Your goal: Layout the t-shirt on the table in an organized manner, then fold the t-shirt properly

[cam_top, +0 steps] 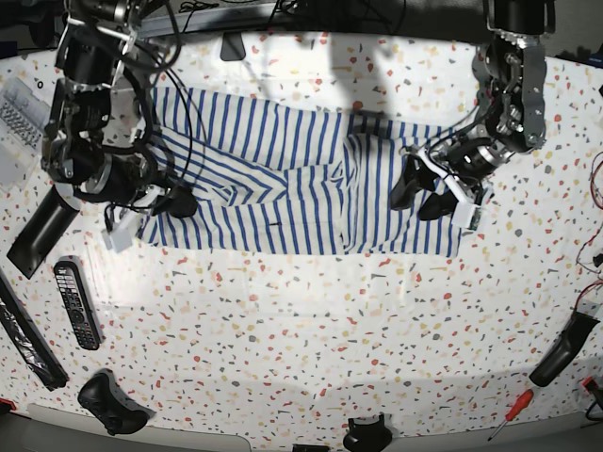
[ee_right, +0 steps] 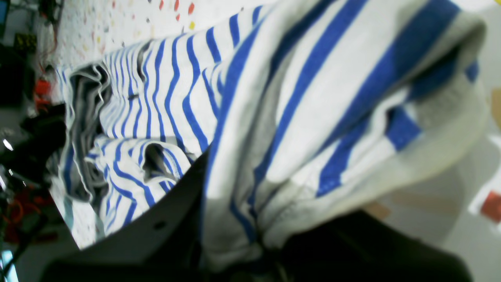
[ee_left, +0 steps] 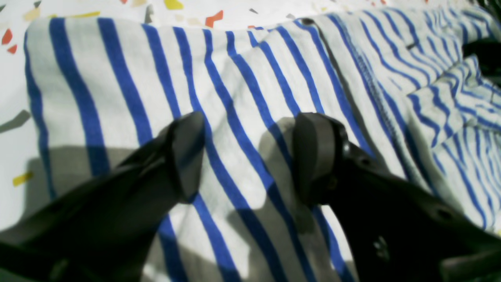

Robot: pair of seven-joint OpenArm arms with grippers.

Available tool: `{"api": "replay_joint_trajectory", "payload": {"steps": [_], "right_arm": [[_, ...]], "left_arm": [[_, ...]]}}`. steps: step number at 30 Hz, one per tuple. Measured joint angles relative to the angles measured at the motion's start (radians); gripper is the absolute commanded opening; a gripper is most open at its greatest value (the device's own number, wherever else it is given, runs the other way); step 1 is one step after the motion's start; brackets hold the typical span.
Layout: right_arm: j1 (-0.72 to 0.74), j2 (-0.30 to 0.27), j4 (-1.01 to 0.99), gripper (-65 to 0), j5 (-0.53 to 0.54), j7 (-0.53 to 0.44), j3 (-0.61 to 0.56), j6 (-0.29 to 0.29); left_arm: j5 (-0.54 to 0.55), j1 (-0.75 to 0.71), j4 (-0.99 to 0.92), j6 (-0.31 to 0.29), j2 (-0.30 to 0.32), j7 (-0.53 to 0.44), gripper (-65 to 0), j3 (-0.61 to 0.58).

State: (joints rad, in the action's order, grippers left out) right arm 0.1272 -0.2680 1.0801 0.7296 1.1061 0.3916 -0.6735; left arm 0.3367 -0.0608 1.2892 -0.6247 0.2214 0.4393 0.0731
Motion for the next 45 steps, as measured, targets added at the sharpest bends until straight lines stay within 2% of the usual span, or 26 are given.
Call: {"api": "replay_joint_trajectory", "payload": {"steps": [6, 11, 14, 19, 21, 25, 29, 35, 38, 40, 42, 45], "right_arm": [[0.089, -0.032, -0.008, -65.0, -0.036, 0.037, -0.01, 0.031], [0.143, -0.045, -0.01, -65.0, -0.044, 0.043, -0.009, 0.049], [0.15, -0.046, -0.01, -65.0, 0.024, 0.04, -0.01, 0.05], [0.15, -0.046, -0.011, -65.0, 0.109, 0.041, -0.01, 0.053], [0.15, -0.046, -0.011, -65.0, 0.156, 0.04, -0.01, 0.071], [0.15, -0.041, 0.002, -65.0, 0.165, 0.04, -0.01, 0.072], [0.149, -0.008, 0.053, -65.0, 0.161, 0.041, -0.01, 0.096], [0.149, 0.069, 0.175, -65.0, 0.155, 0.044, -0.01, 0.129], [0.15, 0.112, 0.235, -65.0, 0.126, 0.044, -0.01, 0.159], [0.15, 0.141, 0.264, -65.0, 0.111, 0.043, -0.017, 0.159], [0.15, 0.157, 0.286, -65.0, 0.099, 0.044, -0.046, 0.159], [0.15, 0.163, 0.298, -65.0, 0.061, 0.044, -0.099, 0.159]], "left_arm": [[-0.001, -0.001, 0.0, 0.001, -0.019, 0.0, -31.0, 0.003], [-0.009, 0.01, 0.0, 0.014, -0.077, 0.004, -31.0, 0.006], [-0.023, 0.028, 0.0, 0.015, -0.113, 0.017, -31.0, 0.006], [-0.113, 0.075, -0.004, 0.024, -0.183, 0.048, -31.0, 0.006], [-0.133, 0.084, -0.005, 0.026, -0.207, 0.054, -31.0, 0.006], [-0.133, 0.086, -0.006, 0.026, -0.231, 0.058, -31.0, 0.006], [-0.132, 0.086, -0.006, 0.026, -0.233, 0.059, -31.0, 0.006], [-0.133, 0.086, -0.006, 0.027, -0.241, 0.055, -31.1, 0.006], [-0.154, 0.09, -0.006, 0.027, -0.253, 0.056, -31.0, 0.006], [-0.154, 0.098, -0.007, 0.026, -0.255, 0.068, -31.1, 0.005], [-0.147, 0.118, -0.007, 0.026, -0.255, 0.122, -31.0, 0.005], [-0.079, 0.153, 0.01, 0.032, -0.255, 0.256, -31.0, 0.005]]}}
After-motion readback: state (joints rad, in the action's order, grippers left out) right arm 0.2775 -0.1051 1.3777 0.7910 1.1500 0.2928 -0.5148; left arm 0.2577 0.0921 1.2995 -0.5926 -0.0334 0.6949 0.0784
